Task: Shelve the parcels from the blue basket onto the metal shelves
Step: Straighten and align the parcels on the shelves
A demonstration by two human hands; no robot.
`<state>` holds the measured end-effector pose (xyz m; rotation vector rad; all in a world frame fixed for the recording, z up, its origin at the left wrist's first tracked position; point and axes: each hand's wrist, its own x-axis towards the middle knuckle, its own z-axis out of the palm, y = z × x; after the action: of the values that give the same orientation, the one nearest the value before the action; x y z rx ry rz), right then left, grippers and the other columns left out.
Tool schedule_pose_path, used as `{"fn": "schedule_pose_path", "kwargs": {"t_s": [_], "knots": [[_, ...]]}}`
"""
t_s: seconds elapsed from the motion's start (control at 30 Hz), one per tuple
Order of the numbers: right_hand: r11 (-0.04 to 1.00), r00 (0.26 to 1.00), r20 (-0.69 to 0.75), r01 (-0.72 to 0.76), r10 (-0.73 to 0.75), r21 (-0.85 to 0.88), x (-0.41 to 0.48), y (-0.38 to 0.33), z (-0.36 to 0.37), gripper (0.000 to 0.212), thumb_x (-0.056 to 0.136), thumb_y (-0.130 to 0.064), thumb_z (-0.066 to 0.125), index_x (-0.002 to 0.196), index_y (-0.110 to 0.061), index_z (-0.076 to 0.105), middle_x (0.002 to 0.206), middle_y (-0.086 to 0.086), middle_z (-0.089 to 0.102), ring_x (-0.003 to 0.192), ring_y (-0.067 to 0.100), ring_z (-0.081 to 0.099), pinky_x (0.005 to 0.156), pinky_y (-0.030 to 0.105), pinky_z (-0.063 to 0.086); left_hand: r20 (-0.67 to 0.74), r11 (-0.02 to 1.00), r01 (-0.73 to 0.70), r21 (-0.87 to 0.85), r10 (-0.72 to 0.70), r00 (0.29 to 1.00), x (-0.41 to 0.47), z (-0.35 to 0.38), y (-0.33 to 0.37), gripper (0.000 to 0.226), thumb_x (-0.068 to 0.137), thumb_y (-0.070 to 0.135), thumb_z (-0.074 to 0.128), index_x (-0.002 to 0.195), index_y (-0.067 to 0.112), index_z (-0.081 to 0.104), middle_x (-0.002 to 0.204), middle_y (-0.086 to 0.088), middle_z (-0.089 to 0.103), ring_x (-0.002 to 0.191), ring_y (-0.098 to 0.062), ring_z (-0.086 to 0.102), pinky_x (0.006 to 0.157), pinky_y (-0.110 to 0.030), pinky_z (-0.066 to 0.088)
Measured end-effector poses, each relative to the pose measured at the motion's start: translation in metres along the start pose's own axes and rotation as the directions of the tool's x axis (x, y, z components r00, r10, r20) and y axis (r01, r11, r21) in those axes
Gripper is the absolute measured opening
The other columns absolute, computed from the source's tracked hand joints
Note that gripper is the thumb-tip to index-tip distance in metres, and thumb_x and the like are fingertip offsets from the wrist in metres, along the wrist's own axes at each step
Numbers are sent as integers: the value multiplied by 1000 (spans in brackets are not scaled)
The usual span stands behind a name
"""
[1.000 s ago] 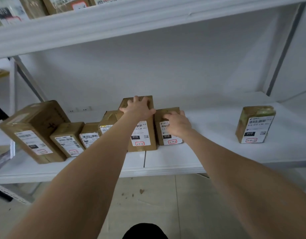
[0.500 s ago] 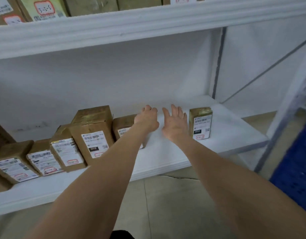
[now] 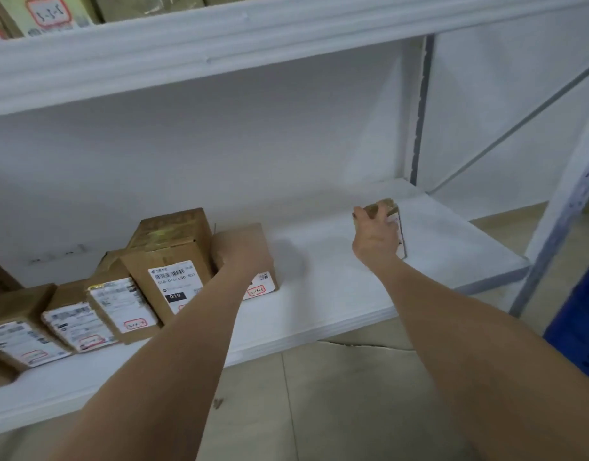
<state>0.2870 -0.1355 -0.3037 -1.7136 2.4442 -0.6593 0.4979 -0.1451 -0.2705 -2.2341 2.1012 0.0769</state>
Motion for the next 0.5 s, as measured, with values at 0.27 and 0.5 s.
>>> {"fn": "schedule_pose_path", "kwargs": {"t_s": [0.27, 0.5], "knots": [[981, 995, -7, 92, -95, -172, -4, -31, 0, 56, 86, -1, 62, 137, -14, 43, 146, 17, 19, 120, 39, 41, 95, 37, 44, 3, 997, -78, 9, 78, 997, 1, 1, -17, 56, 92, 20, 50, 144, 18, 30, 147, -10, 28, 133, -34, 31, 99, -52, 37], [997, 998, 15, 63, -63, -44, -5, -56, -11, 36, 94, -7, 48, 130, -5, 51, 130, 16, 44, 118, 33, 50, 89, 36, 46, -17, 997, -81, 19, 81, 997, 0, -4, -15, 53, 91, 21, 51, 141, 17, 34, 144, -10, 33, 130, -32, 38, 98, -47, 40]]}}
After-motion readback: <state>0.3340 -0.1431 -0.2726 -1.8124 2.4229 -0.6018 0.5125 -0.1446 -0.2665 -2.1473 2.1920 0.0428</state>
